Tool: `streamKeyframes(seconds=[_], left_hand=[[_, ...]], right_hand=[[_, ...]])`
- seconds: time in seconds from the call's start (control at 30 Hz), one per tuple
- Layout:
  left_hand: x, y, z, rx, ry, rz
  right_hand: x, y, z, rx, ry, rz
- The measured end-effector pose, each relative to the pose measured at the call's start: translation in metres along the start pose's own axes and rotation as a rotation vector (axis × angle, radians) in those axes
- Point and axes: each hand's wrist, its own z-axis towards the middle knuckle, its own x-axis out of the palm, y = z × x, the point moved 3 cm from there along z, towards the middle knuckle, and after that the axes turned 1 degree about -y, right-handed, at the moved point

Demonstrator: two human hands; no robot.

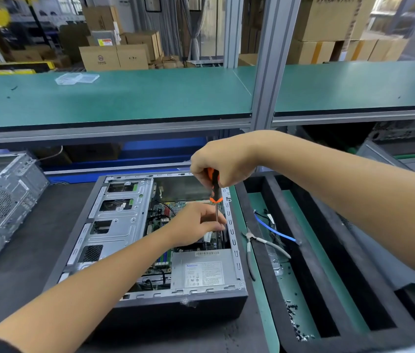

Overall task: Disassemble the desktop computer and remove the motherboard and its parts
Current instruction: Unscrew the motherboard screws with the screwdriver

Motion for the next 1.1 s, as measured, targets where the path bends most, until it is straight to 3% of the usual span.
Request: streamKeyframes(seconds=[0.2, 0.37, 0.47, 0.67, 0.97, 1.1], left_hand=[[0.005, -0.001, -0.004, 0.013, -0.066, 0.063], [-0.001, -0.004, -0.006, 0.038, -0.141, 0.149], [-0.001, -0.005, -0.005, 0.028, -0.150, 0.161], [-0.001, -0.002, -0.004, 0.039, -0.186, 0.142], [0.006, 0.000, 0.003, 0.056, -0.182, 0.104], [0.005, 0.003, 0.001, 0.027, -0.181, 0.069]], right_hand=[[-0.003, 0.006, 0.000, -0.023, -0.041, 0.174], [0.001, -0.006, -0.002, 0.181, -0.139, 0.121], [0.005, -0.006, -0.005, 0.203, -0.144, 0.222], [0.021, -0.012, -0.005, 0.293, -0.304, 0.536], [0.024, -0.022, -0.004, 0.316, -0.398, 0.543], [0.032, -0.021, -0.004, 0.317, -0.520, 0.548]])
